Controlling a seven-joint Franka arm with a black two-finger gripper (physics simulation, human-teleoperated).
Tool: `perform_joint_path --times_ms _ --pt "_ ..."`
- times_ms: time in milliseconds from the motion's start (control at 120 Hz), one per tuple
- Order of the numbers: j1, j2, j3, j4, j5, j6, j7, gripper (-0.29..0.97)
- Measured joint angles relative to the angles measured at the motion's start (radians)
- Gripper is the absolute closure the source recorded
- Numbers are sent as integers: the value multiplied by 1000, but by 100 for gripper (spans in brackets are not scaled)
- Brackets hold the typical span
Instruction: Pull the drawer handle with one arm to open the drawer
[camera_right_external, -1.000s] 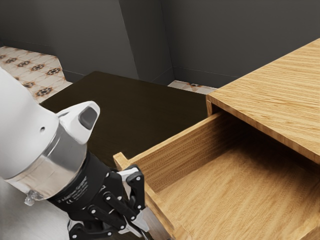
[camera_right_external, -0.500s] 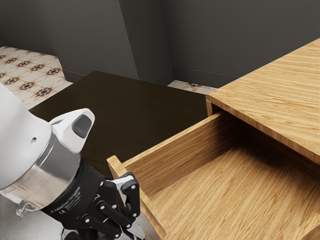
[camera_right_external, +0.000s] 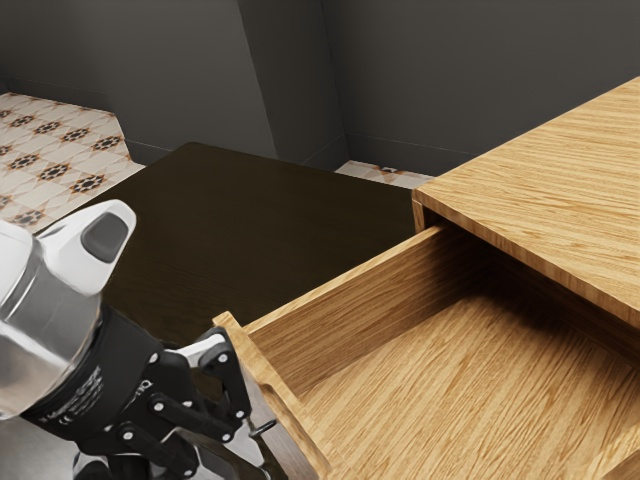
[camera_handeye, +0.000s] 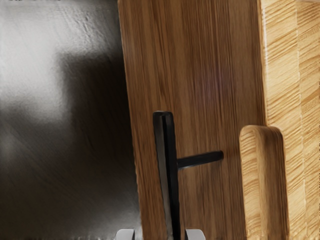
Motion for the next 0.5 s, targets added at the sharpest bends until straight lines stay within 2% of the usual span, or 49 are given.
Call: perform_joint_path --times_ms 75,142,308,425,500 --pt "3 7 -8 48 4 -20 0 60" --pt "25 53 -9 117 7 -46 0 52" --pt "93 307 -3 377 14 -131 0 25" --pt "115 456 -3 534 34 -187 0 15" --pt "123 513 -2 592 49 -212 1 10"
